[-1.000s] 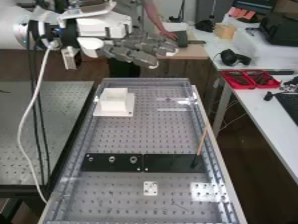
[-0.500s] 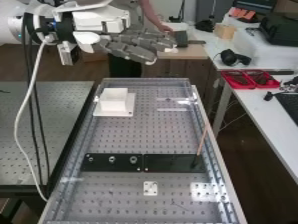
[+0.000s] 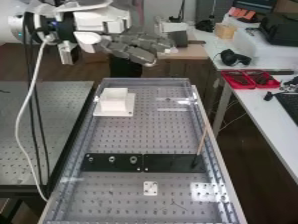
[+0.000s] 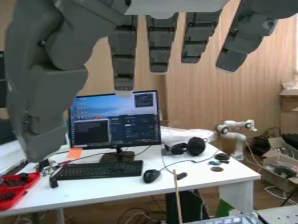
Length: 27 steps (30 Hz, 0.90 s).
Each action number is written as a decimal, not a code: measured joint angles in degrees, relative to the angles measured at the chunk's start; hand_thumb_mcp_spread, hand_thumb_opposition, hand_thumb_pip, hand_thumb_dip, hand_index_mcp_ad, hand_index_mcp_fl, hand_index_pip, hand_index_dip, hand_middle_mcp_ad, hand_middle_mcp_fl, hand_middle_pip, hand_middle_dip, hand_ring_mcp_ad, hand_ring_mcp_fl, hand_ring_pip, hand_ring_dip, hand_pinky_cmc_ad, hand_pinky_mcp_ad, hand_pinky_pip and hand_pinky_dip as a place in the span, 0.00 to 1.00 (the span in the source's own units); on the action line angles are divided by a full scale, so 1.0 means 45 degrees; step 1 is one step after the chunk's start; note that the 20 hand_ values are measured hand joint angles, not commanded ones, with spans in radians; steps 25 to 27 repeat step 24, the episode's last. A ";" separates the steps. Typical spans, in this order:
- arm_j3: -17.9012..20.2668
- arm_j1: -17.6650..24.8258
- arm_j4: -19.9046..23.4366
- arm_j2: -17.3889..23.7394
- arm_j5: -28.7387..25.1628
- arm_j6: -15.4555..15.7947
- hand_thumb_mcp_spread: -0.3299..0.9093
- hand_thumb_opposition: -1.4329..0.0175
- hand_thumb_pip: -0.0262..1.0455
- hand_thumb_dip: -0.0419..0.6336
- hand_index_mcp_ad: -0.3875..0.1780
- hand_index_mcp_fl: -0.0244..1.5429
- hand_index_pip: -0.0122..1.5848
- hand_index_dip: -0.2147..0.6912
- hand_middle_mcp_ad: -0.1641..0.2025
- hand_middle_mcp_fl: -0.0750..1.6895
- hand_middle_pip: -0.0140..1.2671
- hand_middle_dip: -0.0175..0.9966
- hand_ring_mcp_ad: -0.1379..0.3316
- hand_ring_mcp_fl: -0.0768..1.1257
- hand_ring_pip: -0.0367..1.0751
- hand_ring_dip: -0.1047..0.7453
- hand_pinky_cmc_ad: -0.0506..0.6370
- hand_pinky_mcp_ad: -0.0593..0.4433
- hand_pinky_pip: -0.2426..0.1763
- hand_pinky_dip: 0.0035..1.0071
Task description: Grab the pcb board and place it in the clear container
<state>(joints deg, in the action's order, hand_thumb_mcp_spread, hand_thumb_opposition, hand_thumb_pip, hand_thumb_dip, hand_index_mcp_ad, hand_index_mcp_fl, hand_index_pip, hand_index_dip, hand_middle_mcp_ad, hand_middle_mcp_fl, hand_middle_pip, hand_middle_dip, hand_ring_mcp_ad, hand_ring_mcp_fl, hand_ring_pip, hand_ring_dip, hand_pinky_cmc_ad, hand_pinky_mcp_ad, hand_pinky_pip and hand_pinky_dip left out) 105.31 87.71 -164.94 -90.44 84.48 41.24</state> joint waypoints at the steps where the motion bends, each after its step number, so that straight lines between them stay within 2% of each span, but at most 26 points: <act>1: -0.0019 -0.0016 -0.0034 -0.0010 0.0052 -0.0049 0.61 0.49 0.22 0.30 0.48 0.26 0.04 0.89 0.56 0.09 0.12 0.19 0.56 0.07 0.12 0.17 0.58 0.64 0.46 0.18; 2: -0.0039 -0.0031 -0.0074 -0.0020 0.0109 -0.0082 0.59 0.50 0.22 0.28 0.50 0.26 0.04 0.89 0.56 0.09 0.12 0.19 0.55 0.07 0.12 0.17 0.60 0.64 0.46 0.18; 3: -0.0069 -0.0053 -0.0132 -0.0033 0.0203 -0.0104 0.58 0.51 0.22 0.27 0.51 0.25 0.04 0.88 0.56 0.09 0.12 0.19 0.59 0.07 0.13 0.17 0.61 0.65 0.46 0.19; 5: -0.0113 -0.0091 -0.0209 -0.0048 0.0347 -0.0162 0.57 0.51 0.21 0.21 0.52 0.25 0.04 0.84 0.56 0.10 0.12 0.19 0.59 0.07 0.13 0.17 0.62 0.67 0.46 0.21; 10: -0.0112 -0.0160 -0.0246 0.0011 0.0572 -0.0302 0.53 0.53 0.20 0.16 0.53 0.22 0.04 0.77 0.62 0.10 0.12 0.19 0.65 0.08 0.13 0.17 0.65 0.72 0.43 0.27; 13: -0.0076 -0.0158 -0.0229 0.0070 0.0541 -0.0331 0.52 0.53 0.20 0.14 0.54 0.21 0.04 0.74 0.62 0.10 0.13 0.19 0.65 0.07 0.13 0.17 0.68 0.74 0.44 0.31; 18: -0.0071 -0.0152 -0.0257 0.0096 0.0510 -0.0449 0.52 0.53 0.20 0.14 0.56 0.19 0.04 0.71 0.63 0.10 0.12 0.19 0.65 0.08 0.13 0.17 0.68 0.74 0.40 0.33; 21: -0.0077 -0.0153 -0.0246 0.0094 0.0536 -0.0485 0.52 0.53 0.20 0.14 0.56 0.19 0.04 0.70 0.64 0.10 0.13 0.19 0.69 0.08 0.13 0.17 0.68 0.74 0.40 0.33; 27: -0.0100 -0.0151 -0.0218 0.0083 0.0618 -0.0511 0.52 0.53 0.20 0.14 0.56 0.19 0.04 0.69 0.64 0.10 0.12 0.19 0.70 0.08 0.13 0.17 0.68 0.76 0.40 0.34</act>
